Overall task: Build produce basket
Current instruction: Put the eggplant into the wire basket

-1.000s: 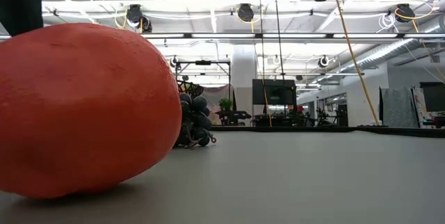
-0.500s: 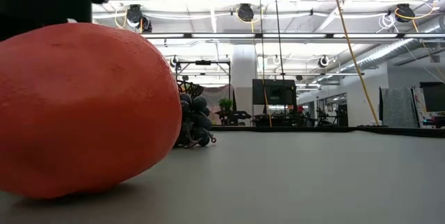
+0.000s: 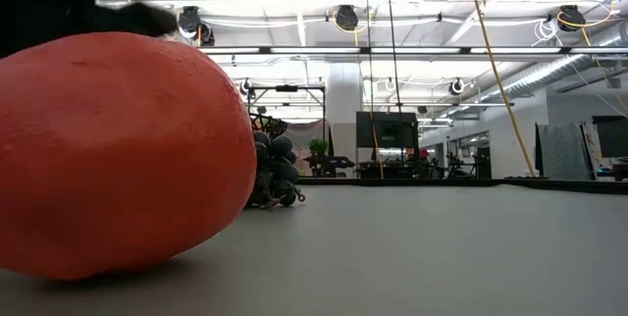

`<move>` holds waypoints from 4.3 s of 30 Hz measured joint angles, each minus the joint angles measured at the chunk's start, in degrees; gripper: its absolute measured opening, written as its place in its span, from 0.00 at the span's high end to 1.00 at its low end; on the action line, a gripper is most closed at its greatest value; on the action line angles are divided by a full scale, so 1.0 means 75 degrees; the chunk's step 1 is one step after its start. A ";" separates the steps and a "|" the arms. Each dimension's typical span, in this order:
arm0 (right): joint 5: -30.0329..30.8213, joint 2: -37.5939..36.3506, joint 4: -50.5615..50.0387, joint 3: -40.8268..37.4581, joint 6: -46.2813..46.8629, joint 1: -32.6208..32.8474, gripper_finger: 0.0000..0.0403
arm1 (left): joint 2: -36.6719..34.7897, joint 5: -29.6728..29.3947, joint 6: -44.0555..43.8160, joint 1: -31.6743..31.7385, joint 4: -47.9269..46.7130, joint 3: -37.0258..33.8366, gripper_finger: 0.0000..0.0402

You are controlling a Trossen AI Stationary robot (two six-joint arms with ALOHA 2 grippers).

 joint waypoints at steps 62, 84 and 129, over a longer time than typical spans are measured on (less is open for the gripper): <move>0.2374 0.2741 0.1348 0.1262 -0.2955 0.0000 0.15 | -0.2071 -0.2408 0.1194 0.1024 0.1197 0.0762 0.71; 0.1527 0.2713 0.2564 0.1262 -0.3510 0.0003 0.36 | -0.1893 -0.1955 0.1517 0.1123 0.2580 0.0768 0.71; 0.1675 0.2716 0.0408 0.1256 -0.2115 0.0145 0.55 | -0.1902 -0.2136 0.2949 0.5553 -0.2160 0.0770 0.62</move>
